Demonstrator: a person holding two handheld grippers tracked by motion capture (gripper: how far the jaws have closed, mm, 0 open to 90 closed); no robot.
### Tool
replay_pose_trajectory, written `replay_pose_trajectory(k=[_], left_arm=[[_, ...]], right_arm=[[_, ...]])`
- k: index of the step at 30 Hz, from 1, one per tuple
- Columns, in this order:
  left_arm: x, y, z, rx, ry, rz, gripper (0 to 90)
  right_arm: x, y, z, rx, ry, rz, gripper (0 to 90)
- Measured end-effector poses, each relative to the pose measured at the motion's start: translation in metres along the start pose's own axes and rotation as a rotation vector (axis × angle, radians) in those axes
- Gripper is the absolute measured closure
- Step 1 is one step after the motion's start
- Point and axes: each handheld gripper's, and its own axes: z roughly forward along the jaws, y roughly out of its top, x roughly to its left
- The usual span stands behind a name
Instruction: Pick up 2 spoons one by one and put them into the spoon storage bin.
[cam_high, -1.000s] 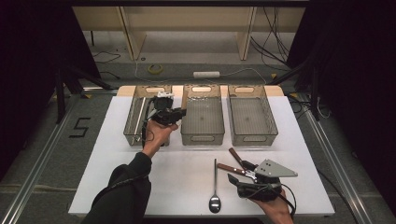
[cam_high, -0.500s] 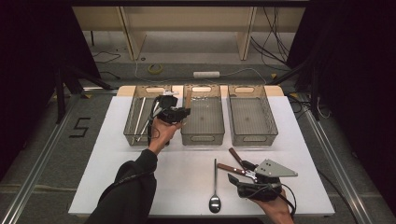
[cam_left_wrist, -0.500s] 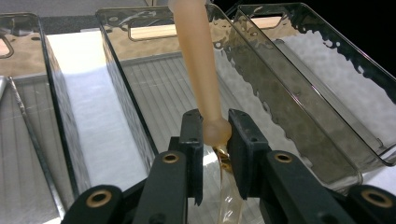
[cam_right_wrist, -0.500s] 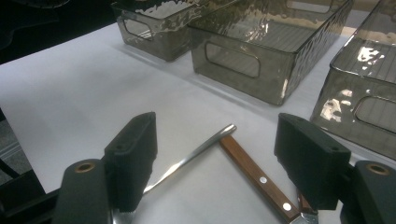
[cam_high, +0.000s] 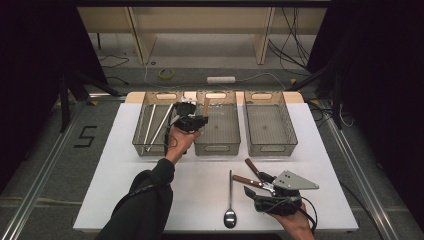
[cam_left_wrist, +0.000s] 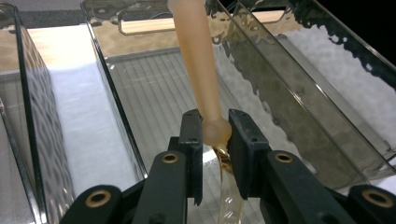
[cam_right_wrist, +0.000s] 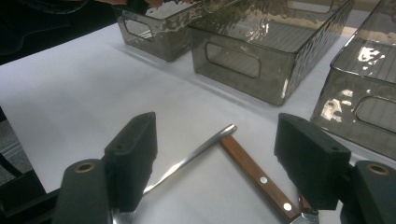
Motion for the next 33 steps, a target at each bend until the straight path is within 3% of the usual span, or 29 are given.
replay_pose_trajectory(k=[11, 20, 27, 33], left_arm=[[0.000, -0.004, 0.012, 0.034, 0.031, -0.012, 73.6], [-0.002, -0.003, 0.006, 0.003, -0.003, -0.011, 54.7], [0.000, -0.006, -0.024, -0.010, -0.057, -0.021, 40.8], [0.004, -0.023, -0.064, -0.061, -0.054, 0.013, 32.3]], right_arm=[[0.000, 0.000, 0.000, -0.002, 0.003, 0.002, 31.0], [0.001, 0.000, 0.000, 0.004, 0.003, -0.003, 31.0], [0.004, -0.001, 0.003, 0.013, 0.013, -0.001, 31.9], [0.010, -0.001, 0.008, 0.048, 0.026, 0.001, 33.2]])
